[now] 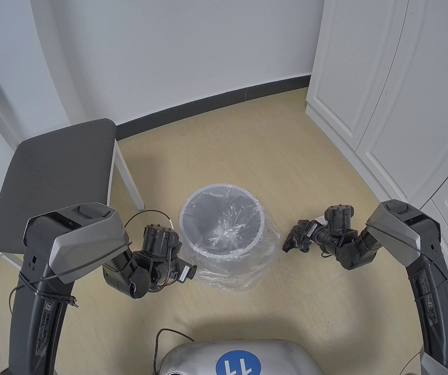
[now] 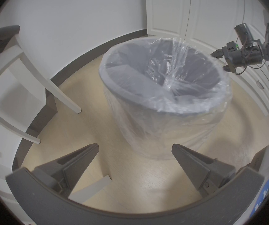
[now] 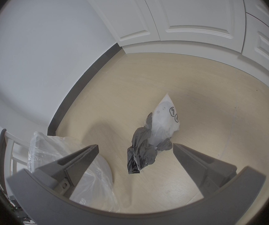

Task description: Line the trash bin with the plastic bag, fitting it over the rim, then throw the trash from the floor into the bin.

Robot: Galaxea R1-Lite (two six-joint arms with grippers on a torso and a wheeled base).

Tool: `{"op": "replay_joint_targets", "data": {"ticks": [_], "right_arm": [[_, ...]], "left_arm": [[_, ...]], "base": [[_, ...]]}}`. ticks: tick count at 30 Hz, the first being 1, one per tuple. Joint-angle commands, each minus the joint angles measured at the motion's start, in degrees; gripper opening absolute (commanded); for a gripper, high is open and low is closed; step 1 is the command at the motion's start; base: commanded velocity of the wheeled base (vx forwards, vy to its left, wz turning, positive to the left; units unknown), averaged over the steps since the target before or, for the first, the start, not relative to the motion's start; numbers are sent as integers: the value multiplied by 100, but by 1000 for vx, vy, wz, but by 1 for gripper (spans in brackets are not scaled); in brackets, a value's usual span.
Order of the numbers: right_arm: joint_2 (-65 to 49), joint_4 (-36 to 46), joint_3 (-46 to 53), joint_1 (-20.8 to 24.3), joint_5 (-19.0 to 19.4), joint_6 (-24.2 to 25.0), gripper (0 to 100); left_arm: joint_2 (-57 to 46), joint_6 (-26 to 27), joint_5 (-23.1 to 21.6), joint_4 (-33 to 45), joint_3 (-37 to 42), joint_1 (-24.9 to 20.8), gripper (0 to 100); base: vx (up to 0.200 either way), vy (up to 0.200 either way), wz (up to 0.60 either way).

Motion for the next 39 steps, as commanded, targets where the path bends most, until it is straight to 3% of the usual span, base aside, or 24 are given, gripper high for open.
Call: {"op": "replay_joint_targets", "data": {"ticks": [1, 9, 20, 39], "right_arm": [[14, -3, -31, 3, 3, 1, 100], [23, -3, -31, 3, 3, 1, 100], [23, -3, -40, 3, 3, -8, 100], [41, -3, -40, 3, 12, 1, 100]], "left_arm": [[288, 156, -6, 492, -863, 300, 100], [886, 305, 38, 1617, -2770, 511, 100], [1571, 533, 21, 2153, -4080, 863, 100], [1712, 261, 126, 1924, -3843, 784, 100]], "base": [[0, 0, 0], [0, 0, 0], [0, 0, 0], [0, 0, 0]]}}
